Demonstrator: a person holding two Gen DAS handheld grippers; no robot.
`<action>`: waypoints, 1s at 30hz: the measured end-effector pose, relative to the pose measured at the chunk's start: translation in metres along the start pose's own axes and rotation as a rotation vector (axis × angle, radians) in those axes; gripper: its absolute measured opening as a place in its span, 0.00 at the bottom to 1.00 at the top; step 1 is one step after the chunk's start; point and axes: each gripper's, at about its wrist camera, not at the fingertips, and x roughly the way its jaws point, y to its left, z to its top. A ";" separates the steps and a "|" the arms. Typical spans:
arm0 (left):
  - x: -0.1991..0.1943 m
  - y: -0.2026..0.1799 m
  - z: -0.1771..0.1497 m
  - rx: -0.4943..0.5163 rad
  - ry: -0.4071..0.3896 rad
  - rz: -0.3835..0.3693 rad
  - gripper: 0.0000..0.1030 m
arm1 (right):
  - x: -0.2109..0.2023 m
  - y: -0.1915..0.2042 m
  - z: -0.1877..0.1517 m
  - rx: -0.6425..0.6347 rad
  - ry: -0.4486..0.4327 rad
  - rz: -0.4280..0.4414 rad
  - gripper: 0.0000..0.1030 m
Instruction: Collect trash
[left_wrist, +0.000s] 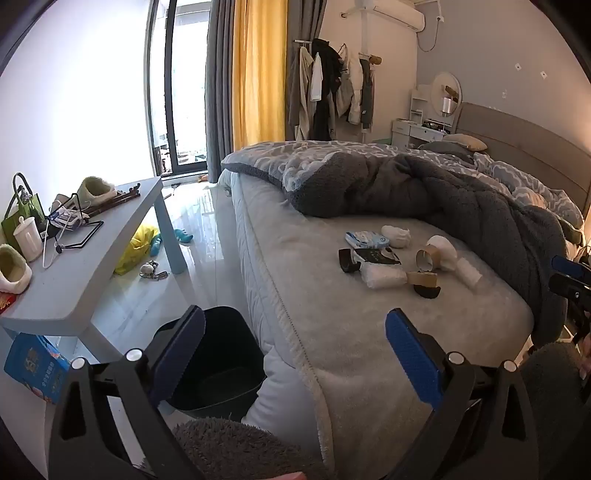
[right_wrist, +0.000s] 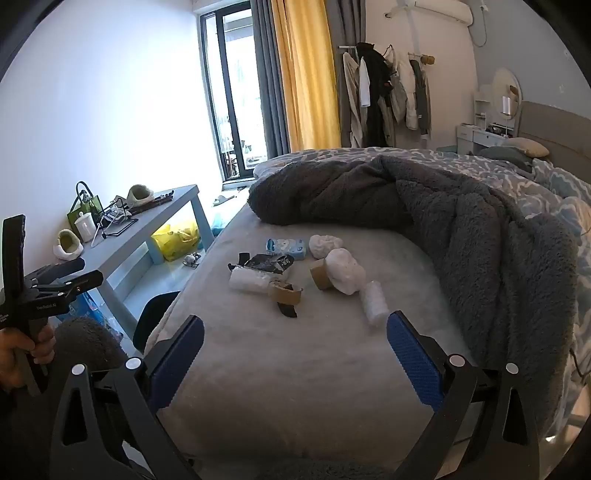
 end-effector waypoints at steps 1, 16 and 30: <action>0.000 0.000 0.000 -0.002 -0.001 -0.001 0.97 | 0.000 0.000 0.000 0.001 -0.001 0.001 0.97; 0.000 0.000 0.000 -0.004 0.000 -0.003 0.97 | 0.000 0.001 0.000 0.004 0.001 0.003 0.97; 0.000 0.000 0.000 -0.003 0.002 -0.002 0.97 | 0.000 0.000 0.000 0.006 0.004 0.004 0.97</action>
